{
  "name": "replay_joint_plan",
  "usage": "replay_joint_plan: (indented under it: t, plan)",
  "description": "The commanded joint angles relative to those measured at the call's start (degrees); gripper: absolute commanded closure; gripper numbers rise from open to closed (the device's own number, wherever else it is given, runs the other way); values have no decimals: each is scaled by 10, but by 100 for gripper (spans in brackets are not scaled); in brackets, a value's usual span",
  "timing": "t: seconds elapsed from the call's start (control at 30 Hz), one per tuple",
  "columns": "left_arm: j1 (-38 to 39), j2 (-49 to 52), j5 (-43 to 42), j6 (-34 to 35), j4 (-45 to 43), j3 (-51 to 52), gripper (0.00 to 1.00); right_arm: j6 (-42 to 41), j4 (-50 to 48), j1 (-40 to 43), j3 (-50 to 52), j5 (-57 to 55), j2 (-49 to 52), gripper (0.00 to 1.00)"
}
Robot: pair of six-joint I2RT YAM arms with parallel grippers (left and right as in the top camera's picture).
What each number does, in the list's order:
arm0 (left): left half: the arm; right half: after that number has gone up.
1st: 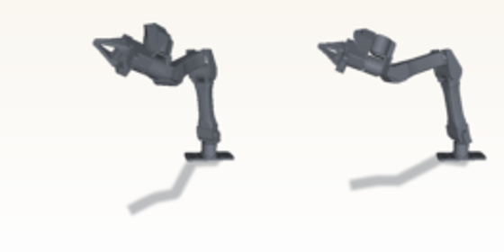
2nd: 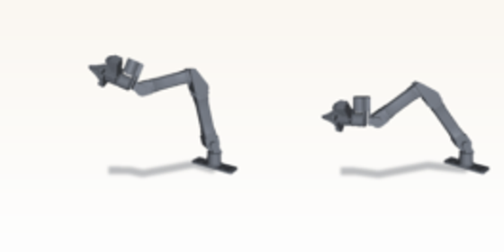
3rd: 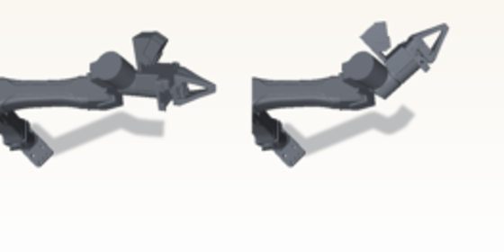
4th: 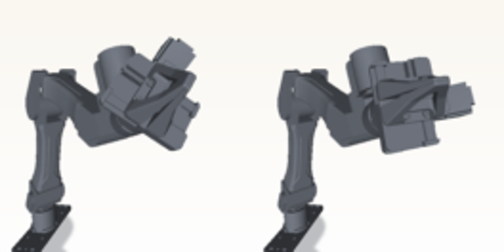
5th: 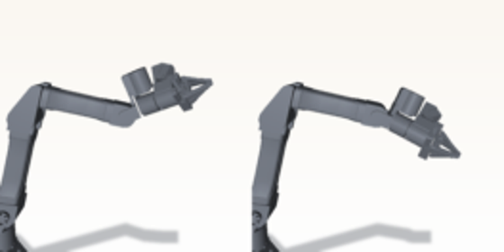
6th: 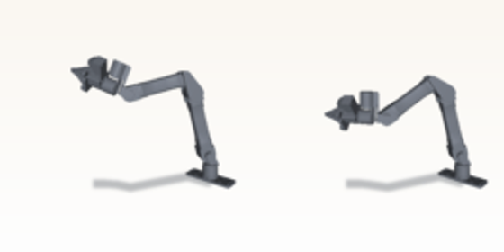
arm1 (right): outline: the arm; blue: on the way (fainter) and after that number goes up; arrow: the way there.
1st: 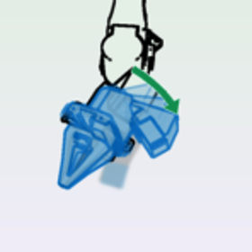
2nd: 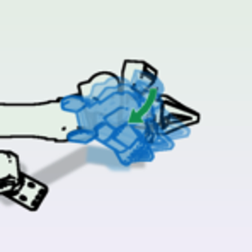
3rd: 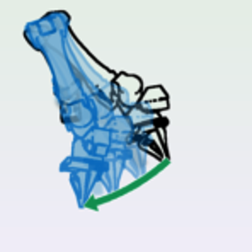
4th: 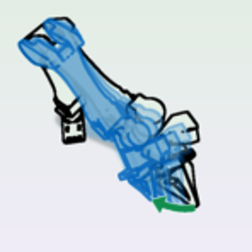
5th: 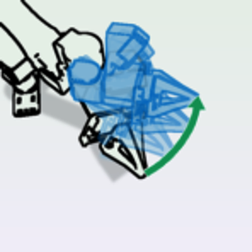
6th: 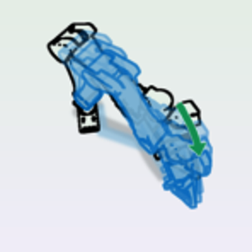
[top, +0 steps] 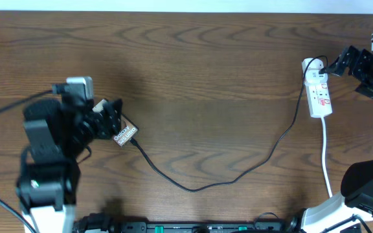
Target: Plug charger to phone and switch on socket
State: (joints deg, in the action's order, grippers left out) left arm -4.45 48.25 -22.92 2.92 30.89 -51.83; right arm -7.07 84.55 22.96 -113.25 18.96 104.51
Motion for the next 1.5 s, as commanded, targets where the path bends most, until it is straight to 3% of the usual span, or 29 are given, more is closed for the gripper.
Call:
replay_joint_plan:
  t: [0.0, 0.23, 0.43, 0.73, 0.83, 1.0, 1.47]
  plan:
    - [19, -64, 29, -6, -80, 94, 27, -6, 1, 0, -7, -2, -10, 1]
    - [29, -197, 29, -6, -336, 308, 27, -6, 1, 0, -7, -2, -10, 1]
    - [29, -292, 31, -8, -421, 427, 27, -6, 1, 0, -7, -2, -10, 1]
    - [29, -442, 31, -30, -400, 514, 27, -6, 1, 0, -7, -2, -10, 1]
    - [29, -483, 31, -29, -340, 516, 27, -6, 1, 0, -7, -2, -10, 1]
    - [29, -482, 31, -29, -281, 516, 27, -6, 1, 0, -7, -2, -10, 1]
    - [29, -480, 31, -29, -284, 516, 27, -6, 1, 0, -7, -2, -10, 1]
